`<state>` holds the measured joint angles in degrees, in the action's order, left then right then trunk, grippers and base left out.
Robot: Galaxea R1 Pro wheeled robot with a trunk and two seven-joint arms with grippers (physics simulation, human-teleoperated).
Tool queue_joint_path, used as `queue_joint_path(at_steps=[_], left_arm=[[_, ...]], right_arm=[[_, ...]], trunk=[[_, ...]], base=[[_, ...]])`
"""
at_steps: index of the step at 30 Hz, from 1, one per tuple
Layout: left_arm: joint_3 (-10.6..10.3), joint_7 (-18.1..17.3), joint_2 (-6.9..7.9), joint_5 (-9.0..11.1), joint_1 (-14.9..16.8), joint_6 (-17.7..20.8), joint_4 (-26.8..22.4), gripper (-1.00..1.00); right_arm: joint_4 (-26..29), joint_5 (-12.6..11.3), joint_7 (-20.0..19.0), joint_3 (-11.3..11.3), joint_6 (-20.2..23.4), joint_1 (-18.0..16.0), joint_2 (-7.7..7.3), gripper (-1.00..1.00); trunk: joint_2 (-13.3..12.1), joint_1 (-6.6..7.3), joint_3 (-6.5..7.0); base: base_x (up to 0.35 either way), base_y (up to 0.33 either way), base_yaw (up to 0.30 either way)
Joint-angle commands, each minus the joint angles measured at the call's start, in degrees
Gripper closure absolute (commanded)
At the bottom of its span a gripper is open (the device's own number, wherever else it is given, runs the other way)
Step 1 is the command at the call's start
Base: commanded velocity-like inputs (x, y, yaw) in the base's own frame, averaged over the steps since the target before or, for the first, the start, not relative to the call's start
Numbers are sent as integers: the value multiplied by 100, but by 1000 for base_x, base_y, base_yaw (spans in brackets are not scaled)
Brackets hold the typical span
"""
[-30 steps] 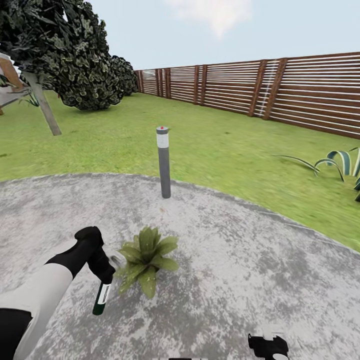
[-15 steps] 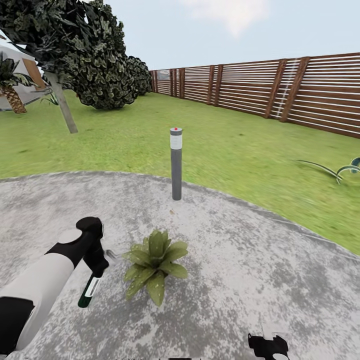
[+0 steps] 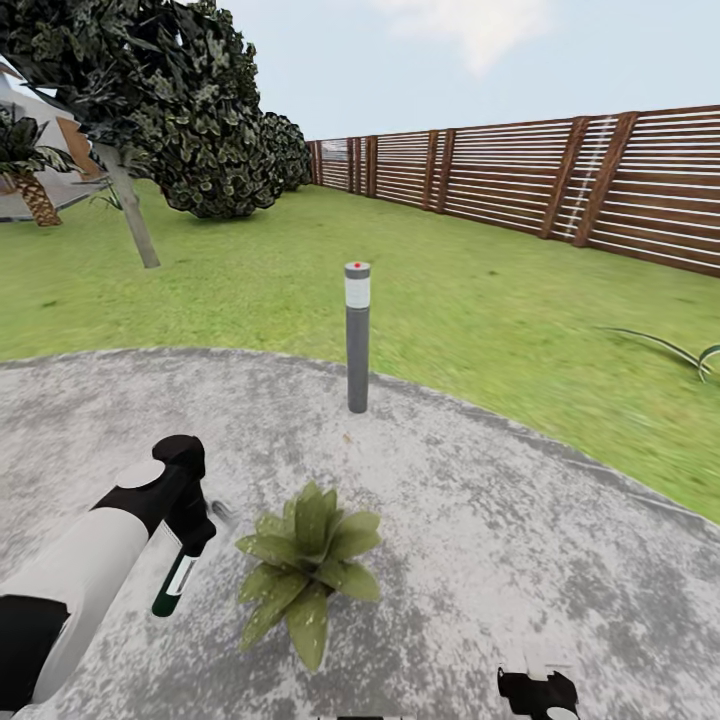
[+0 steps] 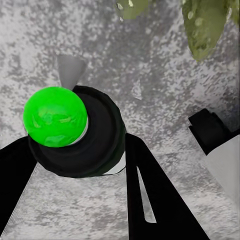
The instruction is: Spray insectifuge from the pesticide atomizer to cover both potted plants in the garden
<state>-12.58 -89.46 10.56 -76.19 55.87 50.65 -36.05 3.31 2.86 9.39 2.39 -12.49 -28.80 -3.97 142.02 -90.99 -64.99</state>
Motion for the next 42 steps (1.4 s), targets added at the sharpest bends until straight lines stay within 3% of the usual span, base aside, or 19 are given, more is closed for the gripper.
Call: queue_joint_path(at_steps=[1, 8, 25, 33, 42], left_arm=[[-26, -54, 3, -37, 3, 61, -7, 100], [-25, -54, -1, -37, 3, 68, -7, 100], [-11, -54, -1, -37, 19, 68, -7, 100], [-16, -54, -2, -37, 15, 72, -7, 100], [-17, -54, -7, -37, 12, 68, -7, 100]], right_arm=[[-6, 28, 11, 24, -18, -3, 1, -100], [3, 21, 11, 24, -21, -3, 9, -100], [3, 21, 11, 24, -23, -3, 10, -100], [1, 21, 11, 24, -17, -3, 10, -100], [-6, 21, 11, 24, -16, -3, 18, -100]], trunk=[[2, -2, -5], [2, -2, -5], [2, -2, -5], [2, -2, -5], [2, -2, -5]], base=[[296, -179, 0], [166, -225, 53], [-34, -117, 243], [31, -260, 20], [-49, -272, 248]])
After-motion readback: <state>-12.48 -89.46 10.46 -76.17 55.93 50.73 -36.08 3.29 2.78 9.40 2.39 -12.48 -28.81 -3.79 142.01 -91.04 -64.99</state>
